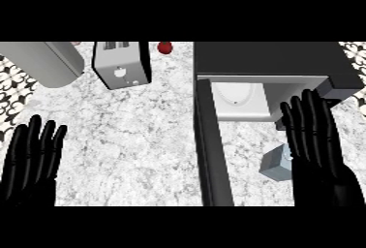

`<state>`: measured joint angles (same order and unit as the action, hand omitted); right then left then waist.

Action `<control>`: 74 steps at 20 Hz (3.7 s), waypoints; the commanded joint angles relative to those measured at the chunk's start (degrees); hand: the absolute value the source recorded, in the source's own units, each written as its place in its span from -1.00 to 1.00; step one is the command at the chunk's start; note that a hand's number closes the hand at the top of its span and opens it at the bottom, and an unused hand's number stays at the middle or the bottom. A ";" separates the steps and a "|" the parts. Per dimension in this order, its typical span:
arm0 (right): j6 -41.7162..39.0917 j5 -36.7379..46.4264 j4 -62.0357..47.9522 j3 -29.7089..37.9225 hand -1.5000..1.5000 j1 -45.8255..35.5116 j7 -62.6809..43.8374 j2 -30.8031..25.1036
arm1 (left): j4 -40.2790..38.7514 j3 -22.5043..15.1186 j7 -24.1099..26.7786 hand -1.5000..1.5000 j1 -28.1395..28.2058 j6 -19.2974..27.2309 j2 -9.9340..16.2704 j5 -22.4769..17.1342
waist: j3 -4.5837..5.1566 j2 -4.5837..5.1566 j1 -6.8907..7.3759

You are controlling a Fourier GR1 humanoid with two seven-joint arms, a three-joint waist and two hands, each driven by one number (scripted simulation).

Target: Pick up the milk, place it into the microwave and close the microwave

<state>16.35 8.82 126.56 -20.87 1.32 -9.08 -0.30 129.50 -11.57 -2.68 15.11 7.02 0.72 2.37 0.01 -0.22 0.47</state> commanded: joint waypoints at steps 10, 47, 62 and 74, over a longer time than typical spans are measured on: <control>11.97 10.92 -1.88 -3.70 -1.00 -2.00 -4.61 0.28 | 1.18 -1.75 10.43 -1.00 13.47 -3.05 1.24 -2.96 | 0.04 0.15 -0.03; -0.46 -14.25 -33.59 17.88 -1.00 16.22 36.97 -3.27 | 6.93 -3.68 20.03 -1.00 29.70 -8.98 3.39 -4.81 | -0.02 0.12 -0.13; 1.29 -13.79 -53.36 25.92 -1.00 5.72 44.81 -3.17 | 7.12 -3.69 22.36 -1.00 32.39 -9.60 2.83 -5.56 | -0.03 0.16 0.03; -9.73 -18.31 -70.69 32.39 -1.00 0.33 53.09 -8.86 | 6.90 1.18 22.65 -1.00 32.21 -11.96 4.67 -10.38 | -0.02 0.11 0.11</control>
<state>13.34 -7.18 57.36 11.49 2.01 44.04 -7.45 136.26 -12.64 18.73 46.65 -3.68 4.59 -5.60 -0.05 -0.01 0.53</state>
